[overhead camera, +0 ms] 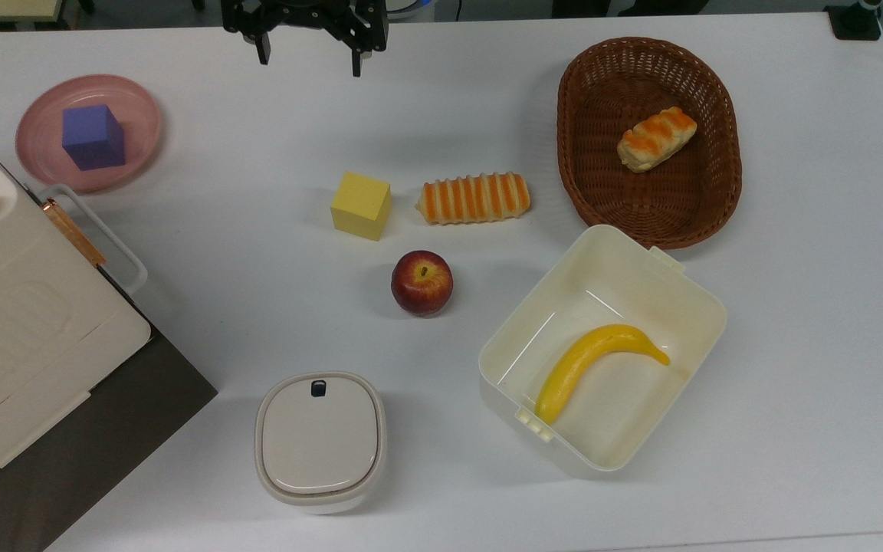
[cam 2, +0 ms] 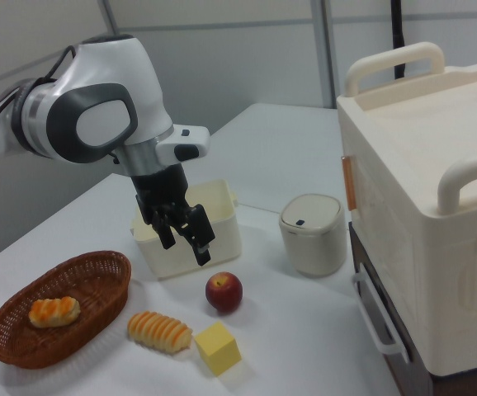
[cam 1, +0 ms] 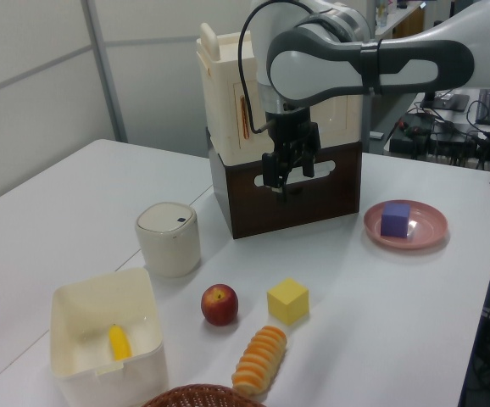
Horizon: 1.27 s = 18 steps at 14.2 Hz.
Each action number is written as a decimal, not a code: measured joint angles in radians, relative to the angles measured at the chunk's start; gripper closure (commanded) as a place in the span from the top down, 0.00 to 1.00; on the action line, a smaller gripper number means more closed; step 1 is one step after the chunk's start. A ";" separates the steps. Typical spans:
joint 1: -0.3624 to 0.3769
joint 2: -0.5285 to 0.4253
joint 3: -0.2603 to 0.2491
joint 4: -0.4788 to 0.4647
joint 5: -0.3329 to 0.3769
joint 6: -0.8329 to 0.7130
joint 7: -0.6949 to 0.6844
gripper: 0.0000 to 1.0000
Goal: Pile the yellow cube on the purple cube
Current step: 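Move the open gripper toward the yellow cube, then lower the gripper and close it on the yellow cube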
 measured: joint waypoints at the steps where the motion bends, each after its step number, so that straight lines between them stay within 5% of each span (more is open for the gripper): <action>1: 0.000 0.000 -0.001 0.000 0.000 0.000 0.000 1.00; 18: 0.018 0.118 0.009 -0.064 0.040 0.071 -0.121 1.00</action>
